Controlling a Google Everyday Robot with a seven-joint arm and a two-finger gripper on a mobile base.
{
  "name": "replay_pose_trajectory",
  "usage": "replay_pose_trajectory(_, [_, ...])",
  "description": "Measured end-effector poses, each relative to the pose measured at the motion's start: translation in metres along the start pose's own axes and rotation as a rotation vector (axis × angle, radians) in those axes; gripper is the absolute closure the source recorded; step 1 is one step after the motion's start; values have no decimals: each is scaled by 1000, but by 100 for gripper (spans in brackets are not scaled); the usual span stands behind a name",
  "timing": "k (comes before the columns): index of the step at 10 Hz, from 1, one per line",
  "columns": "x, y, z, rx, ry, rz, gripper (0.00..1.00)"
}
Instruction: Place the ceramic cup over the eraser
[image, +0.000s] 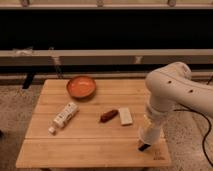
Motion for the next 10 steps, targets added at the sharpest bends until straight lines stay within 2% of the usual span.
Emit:
replay_pose_trajectory(3, [-4, 6, 38, -45, 21, 10, 62])
replay_pose_trajectory(4, [-3, 8, 47, -53, 28, 12, 56])
replay_pose_trajectory(7, [-12, 21, 80, -90, 57, 7, 25])
replay_pose_trajectory(8, [-13, 25, 86, -96, 69, 3, 20])
replay_pose_trajectory(10, [-12, 30, 97, -102, 89, 4, 20])
